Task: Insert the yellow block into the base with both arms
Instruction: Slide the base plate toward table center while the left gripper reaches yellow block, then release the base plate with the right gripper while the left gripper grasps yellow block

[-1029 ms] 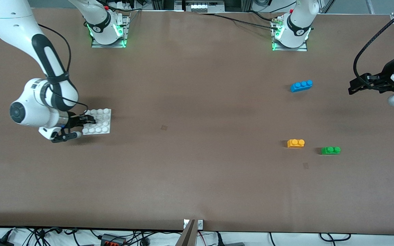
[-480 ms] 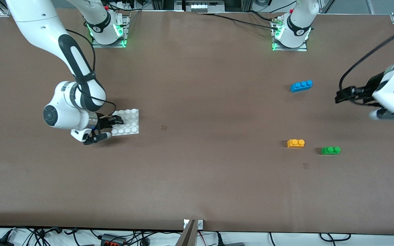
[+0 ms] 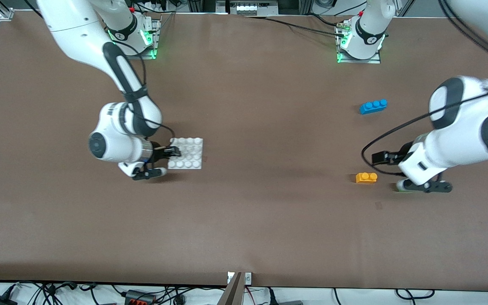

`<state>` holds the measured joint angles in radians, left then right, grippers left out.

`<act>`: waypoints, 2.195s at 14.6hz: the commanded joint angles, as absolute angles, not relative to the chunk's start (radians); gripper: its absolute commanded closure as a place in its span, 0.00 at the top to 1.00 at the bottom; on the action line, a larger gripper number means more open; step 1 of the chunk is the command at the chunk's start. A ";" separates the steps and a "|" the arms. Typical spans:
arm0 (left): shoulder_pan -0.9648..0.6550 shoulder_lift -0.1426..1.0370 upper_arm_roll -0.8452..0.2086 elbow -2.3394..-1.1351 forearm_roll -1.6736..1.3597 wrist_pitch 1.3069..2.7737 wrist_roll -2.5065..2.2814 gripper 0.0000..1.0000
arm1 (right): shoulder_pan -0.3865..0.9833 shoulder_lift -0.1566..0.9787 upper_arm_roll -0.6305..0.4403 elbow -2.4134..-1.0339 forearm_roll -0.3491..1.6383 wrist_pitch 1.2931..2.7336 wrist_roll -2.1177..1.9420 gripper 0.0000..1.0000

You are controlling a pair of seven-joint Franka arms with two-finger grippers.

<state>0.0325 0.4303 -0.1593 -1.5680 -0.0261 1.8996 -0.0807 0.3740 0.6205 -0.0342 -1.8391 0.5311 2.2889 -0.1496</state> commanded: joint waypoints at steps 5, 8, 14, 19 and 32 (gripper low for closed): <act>0.046 0.407 -0.156 -1.860 0.029 2.236 0.000 1.00 | 0.541 0.787 -0.037 -1.665 0.545 2.349 0.090 0.50; 0.074 0.442 -0.153 -1.888 0.028 2.310 -0.011 1.00 | 0.606 0.827 -0.037 -1.608 0.543 2.350 0.179 0.50; 0.072 0.495 -0.150 -1.884 0.031 2.319 -0.090 1.00 | 0.678 0.847 -0.038 -1.575 0.545 2.382 0.201 0.50; 0.074 0.528 -0.150 -1.881 0.093 2.384 -0.084 1.00 | 0.715 0.842 -0.040 -1.563 0.542 2.387 0.198 0.51; 0.069 0.578 -0.152 -1.885 0.095 2.447 -0.089 1.00 | 0.707 0.511 -0.276 -1.531 0.281 1.920 0.195 1.00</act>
<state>0.0724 0.5753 -0.1510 -1.8855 0.0740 2.4348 -0.0707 0.7014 0.5975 -0.2106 -1.5031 0.3408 2.0119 0.1885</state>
